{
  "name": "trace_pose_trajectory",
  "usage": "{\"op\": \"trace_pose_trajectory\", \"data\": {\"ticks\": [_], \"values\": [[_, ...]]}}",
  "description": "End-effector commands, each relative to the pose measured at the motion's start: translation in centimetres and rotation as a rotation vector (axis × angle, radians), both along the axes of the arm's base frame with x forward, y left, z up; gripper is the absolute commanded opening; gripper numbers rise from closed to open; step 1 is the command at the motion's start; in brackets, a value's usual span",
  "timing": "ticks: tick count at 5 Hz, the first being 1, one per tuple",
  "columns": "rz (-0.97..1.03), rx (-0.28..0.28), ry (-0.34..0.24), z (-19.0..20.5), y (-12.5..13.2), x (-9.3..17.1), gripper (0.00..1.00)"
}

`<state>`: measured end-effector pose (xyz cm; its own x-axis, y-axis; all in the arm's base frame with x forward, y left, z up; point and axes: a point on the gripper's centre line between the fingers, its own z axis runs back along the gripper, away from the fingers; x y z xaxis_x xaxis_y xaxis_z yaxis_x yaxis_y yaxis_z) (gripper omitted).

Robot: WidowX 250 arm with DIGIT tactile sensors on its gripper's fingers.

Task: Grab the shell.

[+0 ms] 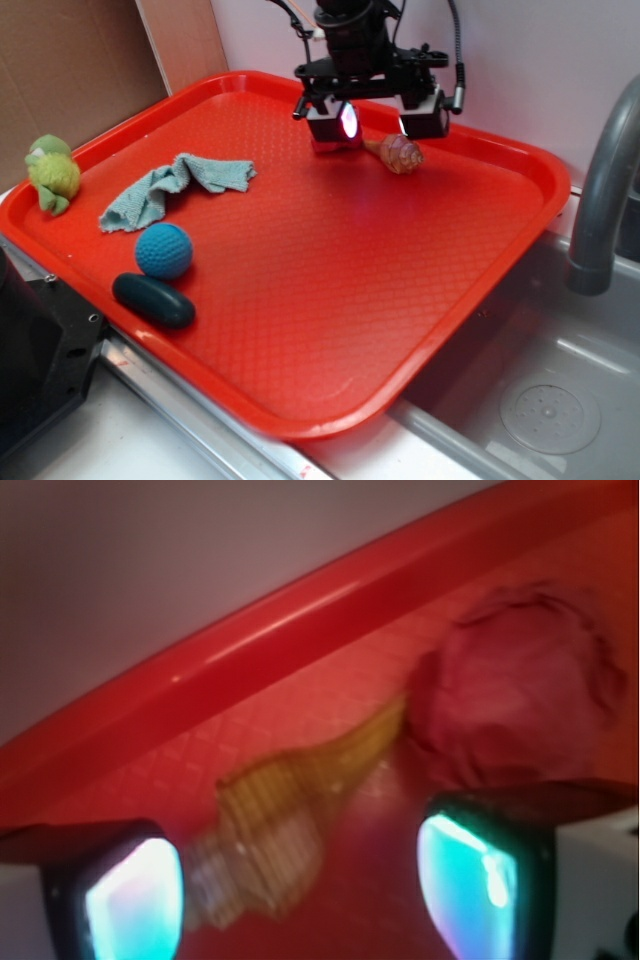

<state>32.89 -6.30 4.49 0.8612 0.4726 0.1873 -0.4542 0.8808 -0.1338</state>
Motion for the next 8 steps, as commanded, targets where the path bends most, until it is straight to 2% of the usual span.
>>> {"op": "trace_pose_trajectory", "data": {"ticks": [1,2,3,4,5,6,7,8], "values": [[0.008,-0.036,0.067,-1.1,0.0,1.8,1.00],[0.047,-0.074,0.161,-2.9,0.1,0.6,0.99],[0.059,-0.096,0.188,-3.3,0.0,-1.0,0.00],[-0.017,-0.133,0.232,-0.4,-0.6,-3.3,0.00],[-0.145,-0.089,0.213,4.5,-1.9,-6.9,0.00],[-0.220,0.025,0.195,9.3,-2.7,-9.0,0.00],[-0.320,0.002,0.091,14.1,-1.5,-11.6,0.00],[-0.263,0.060,0.066,17.1,1.2,-12.4,0.00]]}}
